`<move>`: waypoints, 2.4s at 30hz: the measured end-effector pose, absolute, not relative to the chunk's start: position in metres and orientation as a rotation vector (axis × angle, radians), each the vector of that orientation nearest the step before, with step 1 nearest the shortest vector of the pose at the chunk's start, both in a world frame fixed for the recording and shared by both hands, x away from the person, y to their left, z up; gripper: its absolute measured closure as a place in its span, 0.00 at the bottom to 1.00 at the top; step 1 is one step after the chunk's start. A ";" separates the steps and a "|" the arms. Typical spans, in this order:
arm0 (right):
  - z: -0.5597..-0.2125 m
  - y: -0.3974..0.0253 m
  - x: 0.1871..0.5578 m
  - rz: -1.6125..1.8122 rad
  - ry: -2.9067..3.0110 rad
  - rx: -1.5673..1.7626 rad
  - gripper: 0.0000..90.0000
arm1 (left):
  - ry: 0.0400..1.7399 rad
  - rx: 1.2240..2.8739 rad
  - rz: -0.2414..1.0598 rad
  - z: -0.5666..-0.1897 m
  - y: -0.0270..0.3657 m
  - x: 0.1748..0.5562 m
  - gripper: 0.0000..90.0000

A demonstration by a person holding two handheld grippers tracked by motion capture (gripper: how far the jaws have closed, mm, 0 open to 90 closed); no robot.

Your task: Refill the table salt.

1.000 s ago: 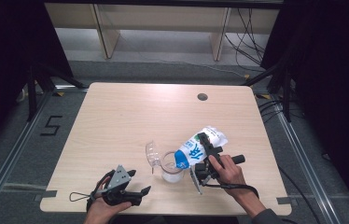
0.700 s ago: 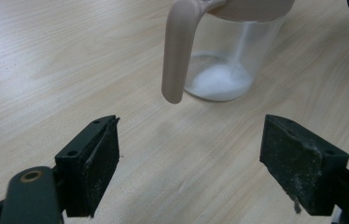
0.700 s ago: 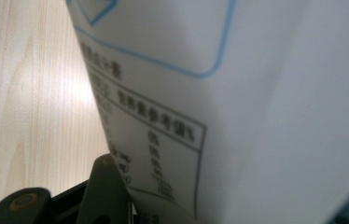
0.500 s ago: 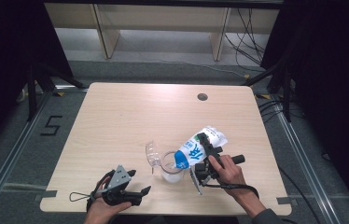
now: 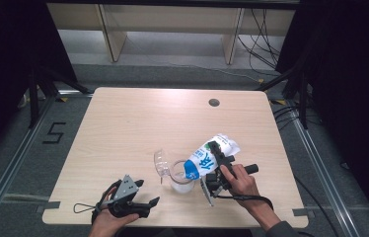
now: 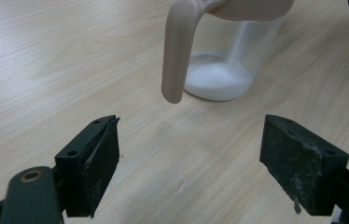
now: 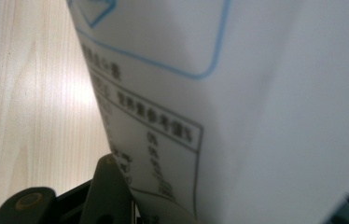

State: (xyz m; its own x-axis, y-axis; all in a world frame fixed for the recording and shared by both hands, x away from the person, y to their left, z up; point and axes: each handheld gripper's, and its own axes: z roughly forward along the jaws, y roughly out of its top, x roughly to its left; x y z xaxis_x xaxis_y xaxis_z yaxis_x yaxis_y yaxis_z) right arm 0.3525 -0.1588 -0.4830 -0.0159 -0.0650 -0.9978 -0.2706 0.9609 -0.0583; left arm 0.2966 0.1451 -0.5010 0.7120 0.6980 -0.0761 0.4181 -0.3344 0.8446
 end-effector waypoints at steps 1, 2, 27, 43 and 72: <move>-0.483 -0.159 0.353 0.167 1.584 -0.265 0.64 | 0.855 1.973 0.371 -0.501 0.145 0.297 0.21; -0.483 -0.159 0.353 0.168 1.584 -0.264 0.64 | 0.856 1.971 0.369 -0.501 0.145 0.297 0.22; -0.478 -0.157 0.352 0.136 1.574 -0.321 0.65 | 0.852 1.974 0.369 -0.501 0.144 0.297 0.22; -0.481 -0.158 0.351 0.148 1.586 -0.277 0.65 | 0.856 1.969 0.370 -0.501 0.144 0.296 0.22; -0.483 -0.158 0.352 0.166 1.565 -0.264 0.66 | 0.849 1.970 0.367 -0.501 0.144 0.296 0.22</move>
State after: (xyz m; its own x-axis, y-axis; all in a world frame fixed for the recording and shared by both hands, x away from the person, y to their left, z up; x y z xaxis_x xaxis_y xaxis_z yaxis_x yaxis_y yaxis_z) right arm 0.3516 -0.1582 -0.4827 0.0031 -0.0621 -0.9981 -0.2702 0.9609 -0.0606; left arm 0.2964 0.1438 -0.5014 0.7166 0.6928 -0.0809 0.4154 -0.3307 0.8474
